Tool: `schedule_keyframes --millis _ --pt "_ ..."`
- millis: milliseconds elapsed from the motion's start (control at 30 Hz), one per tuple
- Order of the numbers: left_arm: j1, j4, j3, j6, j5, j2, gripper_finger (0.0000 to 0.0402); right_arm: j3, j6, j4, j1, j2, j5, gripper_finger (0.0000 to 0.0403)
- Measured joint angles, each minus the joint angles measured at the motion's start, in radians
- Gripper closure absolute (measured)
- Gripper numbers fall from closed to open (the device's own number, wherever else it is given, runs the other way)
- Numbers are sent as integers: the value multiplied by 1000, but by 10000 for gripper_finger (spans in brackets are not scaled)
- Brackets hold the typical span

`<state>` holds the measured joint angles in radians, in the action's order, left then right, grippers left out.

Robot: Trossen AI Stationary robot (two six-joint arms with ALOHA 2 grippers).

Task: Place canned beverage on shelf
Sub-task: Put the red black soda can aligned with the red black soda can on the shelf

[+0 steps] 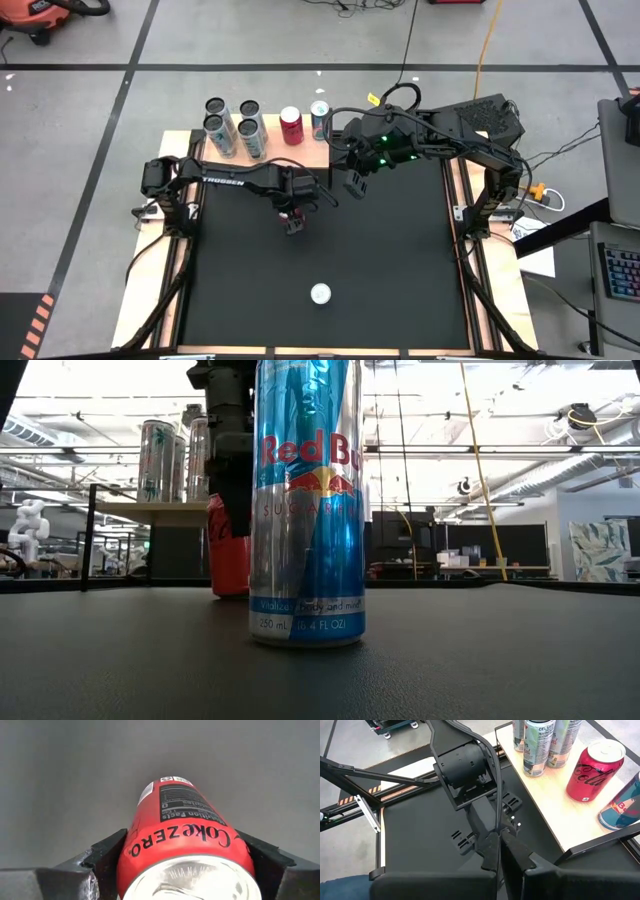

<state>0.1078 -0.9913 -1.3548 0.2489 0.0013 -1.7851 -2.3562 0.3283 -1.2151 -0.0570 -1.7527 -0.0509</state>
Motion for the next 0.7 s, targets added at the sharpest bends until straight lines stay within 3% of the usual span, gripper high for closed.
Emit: schedule_keyframes --millis 200,500,700 --pt "2 -12 0 -16 -38 0 97 0 0 0 0 0 0 403" --pt "6 9 0 -80 2 0 97 0 0 0 0 0 0 403" --pt "8 7 0 -35 8 0 97 0 0 0 0 0 0 403"
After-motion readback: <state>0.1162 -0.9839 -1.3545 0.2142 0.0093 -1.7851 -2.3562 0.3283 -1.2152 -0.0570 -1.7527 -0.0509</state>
